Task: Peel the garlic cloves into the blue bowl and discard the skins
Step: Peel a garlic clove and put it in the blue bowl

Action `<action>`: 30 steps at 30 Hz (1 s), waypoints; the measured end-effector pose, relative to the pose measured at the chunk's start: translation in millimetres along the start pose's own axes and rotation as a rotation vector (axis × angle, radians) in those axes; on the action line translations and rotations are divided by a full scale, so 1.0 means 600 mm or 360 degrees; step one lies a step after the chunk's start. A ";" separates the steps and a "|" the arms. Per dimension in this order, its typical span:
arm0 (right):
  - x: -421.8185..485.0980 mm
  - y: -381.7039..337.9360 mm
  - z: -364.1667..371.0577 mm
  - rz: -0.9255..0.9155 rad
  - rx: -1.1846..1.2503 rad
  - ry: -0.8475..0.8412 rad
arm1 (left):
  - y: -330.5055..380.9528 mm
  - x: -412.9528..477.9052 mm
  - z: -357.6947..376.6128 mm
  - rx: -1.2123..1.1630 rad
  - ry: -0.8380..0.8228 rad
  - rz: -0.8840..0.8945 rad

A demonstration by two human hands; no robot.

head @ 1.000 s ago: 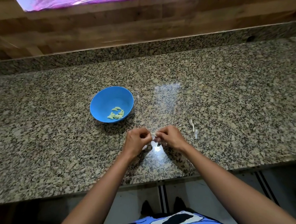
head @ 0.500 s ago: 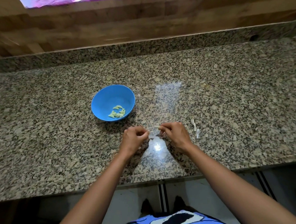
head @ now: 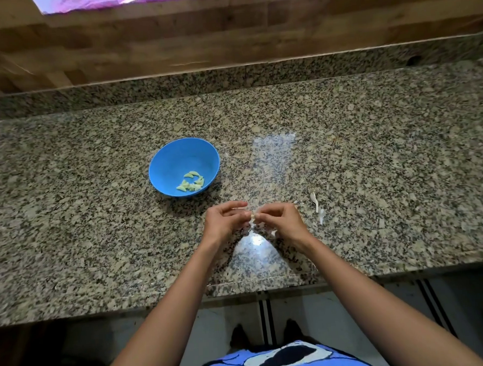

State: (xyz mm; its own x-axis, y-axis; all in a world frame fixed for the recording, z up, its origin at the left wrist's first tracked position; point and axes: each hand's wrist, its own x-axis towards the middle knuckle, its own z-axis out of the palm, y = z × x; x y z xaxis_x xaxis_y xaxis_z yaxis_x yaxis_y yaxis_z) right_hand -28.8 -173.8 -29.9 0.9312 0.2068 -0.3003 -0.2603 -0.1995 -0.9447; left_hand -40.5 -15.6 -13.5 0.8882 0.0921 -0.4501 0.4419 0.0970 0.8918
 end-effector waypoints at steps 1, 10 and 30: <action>-0.001 -0.002 0.000 0.0074 0.0120 -0.0008 | 0.001 -0.001 -0.002 -0.0040 -0.0021 -0.0028; -0.014 0.005 -0.015 0.0310 0.0284 0.0534 | -0.037 0.010 -0.080 0.0666 0.0674 0.0307; -0.087 0.018 -0.096 0.0654 0.1568 0.0738 | -0.028 -0.018 0.170 0.0913 -0.0073 0.0858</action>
State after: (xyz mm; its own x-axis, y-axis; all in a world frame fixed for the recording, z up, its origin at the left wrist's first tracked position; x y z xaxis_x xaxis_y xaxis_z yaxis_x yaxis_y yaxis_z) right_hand -65.6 -241.8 -16.6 0.6814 -0.1114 -0.7234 -0.4604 0.7031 -0.5419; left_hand -44.7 -119.4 -18.8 0.9972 -0.0613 0.0423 -0.0665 -0.4768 0.8765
